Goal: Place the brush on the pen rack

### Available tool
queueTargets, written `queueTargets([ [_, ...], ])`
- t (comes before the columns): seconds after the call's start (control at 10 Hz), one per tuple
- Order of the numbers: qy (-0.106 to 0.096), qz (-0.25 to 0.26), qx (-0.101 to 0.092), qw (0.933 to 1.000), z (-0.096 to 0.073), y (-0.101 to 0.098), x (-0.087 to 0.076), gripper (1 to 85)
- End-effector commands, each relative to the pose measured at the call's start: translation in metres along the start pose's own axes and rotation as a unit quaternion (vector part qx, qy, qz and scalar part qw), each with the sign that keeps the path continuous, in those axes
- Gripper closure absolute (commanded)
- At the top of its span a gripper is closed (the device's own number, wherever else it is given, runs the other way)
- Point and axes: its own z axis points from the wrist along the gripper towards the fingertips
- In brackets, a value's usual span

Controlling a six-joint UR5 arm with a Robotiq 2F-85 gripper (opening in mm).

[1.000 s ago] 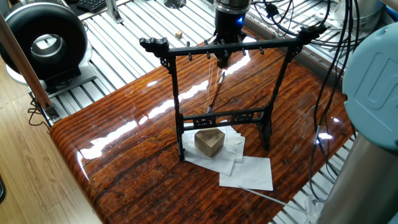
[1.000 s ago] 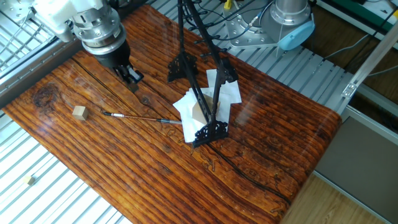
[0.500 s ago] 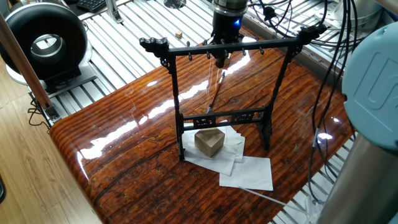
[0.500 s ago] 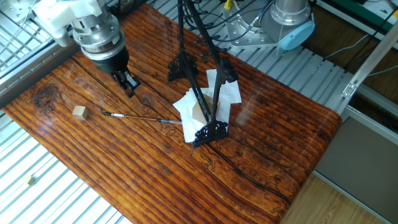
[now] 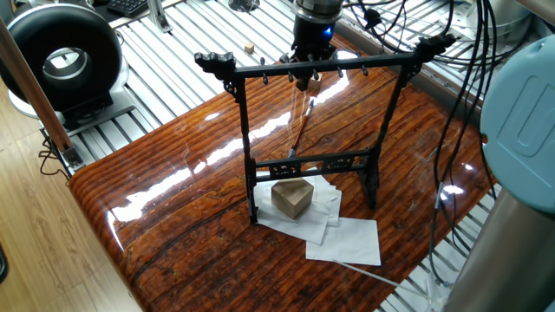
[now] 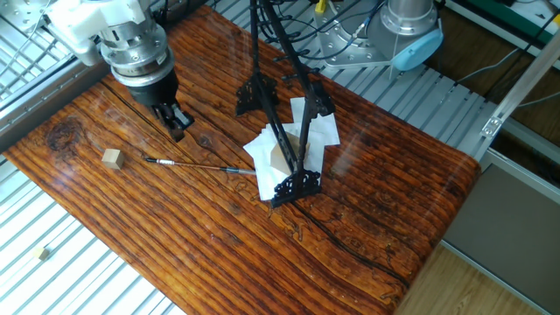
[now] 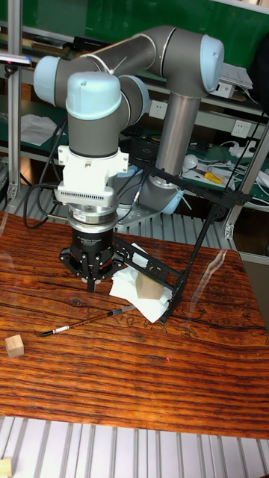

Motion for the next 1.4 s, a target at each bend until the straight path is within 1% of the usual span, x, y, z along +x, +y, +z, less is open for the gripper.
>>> queueTargets([
  [0.0,0.014,0.003,0.005,0.9999,-0.001,-0.003,0.007,74.0],
  [0.1,0.024,0.012,0.005,0.9996,-0.001,-0.003,0.012,74.0],
  [0.3,0.028,0.031,0.007,0.9991,-0.002,-0.004,0.014,74.0],
  [0.5,0.031,0.056,0.006,0.9979,-0.002,-0.003,0.016,74.0],
  [0.6,0.033,0.071,0.003,0.9969,-0.002,-0.001,0.017,74.0],
  [0.7,0.032,0.083,0.000,0.9960,-0.003,0.003,0.016,74.0],
  [0.8,0.025,0.085,-0.004,0.9961,-0.001,0.006,0.012,73.0],
  [0.9,0.020,0.080,-0.002,0.9966,0.005,0.002,0.005,71.3],
  [1.0,0.016,0.068,0.003,0.9975,0.017,-0.008,-0.002,71.3],
  [1.1,0.003,0.045,-0.001,0.9990,0.039,-0.026,-0.012,72.3],
  [1.2,-0.017,0.021,-0.001,0.9996,0.060,-0.043,-0.021,72.3],
  [1.3,-0.038,0.002,0.001,0.9993,0.075,-0.055,-0.030,72.3],
])
